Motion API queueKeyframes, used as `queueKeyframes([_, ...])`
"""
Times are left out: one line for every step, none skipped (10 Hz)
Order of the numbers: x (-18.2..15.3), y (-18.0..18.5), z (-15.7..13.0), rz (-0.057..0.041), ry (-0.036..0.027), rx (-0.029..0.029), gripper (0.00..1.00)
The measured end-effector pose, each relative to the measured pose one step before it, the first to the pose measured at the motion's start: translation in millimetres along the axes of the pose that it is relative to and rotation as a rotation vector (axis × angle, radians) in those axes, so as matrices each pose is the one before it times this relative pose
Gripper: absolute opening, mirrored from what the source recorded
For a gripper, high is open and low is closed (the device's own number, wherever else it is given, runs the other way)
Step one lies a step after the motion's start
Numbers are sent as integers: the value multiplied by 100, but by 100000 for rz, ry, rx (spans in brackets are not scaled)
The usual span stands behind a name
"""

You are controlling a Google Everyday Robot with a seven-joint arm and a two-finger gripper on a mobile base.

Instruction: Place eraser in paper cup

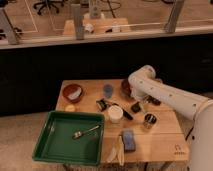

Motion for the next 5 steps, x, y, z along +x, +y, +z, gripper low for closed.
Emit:
queueKeyframes([153,75,-75,119,432,-841,80])
queueKeyframes([232,99,-9,397,284,-645,80])
queueKeyframes([109,12,26,124,501,-756,80])
queueKeyframes([88,-22,237,-4,698,-682,80])
queueKeyframes([12,-110,597,-73,5,-256,80])
